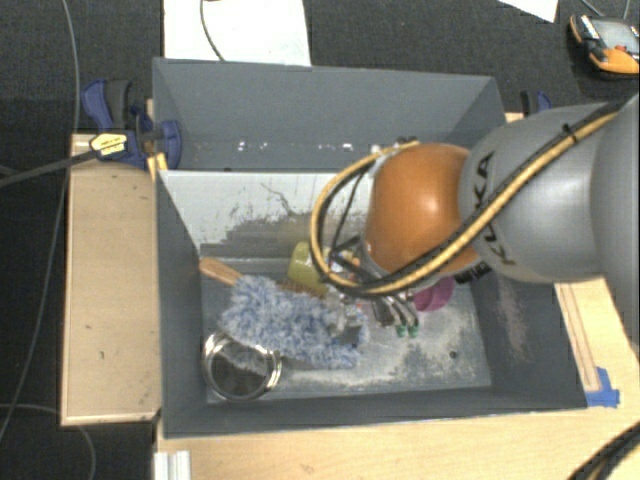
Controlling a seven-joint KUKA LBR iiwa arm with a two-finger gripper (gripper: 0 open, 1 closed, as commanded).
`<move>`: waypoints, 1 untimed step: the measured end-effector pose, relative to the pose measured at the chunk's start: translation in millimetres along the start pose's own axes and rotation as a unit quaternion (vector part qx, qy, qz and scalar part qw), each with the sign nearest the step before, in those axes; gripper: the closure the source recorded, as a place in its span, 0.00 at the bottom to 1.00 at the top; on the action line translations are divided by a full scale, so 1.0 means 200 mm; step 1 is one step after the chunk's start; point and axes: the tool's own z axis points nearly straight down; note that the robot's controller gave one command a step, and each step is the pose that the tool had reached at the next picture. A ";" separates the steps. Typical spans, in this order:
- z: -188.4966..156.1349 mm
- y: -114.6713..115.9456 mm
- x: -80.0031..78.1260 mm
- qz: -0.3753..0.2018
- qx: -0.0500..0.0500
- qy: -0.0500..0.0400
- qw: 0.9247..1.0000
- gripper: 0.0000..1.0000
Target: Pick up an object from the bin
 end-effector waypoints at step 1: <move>-0.07 0.00 0.00 0.000 0.000 0.000 1.000 1.00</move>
Offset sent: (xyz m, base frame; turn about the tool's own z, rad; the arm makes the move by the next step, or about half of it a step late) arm -0.0005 0.0001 0.0274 0.0001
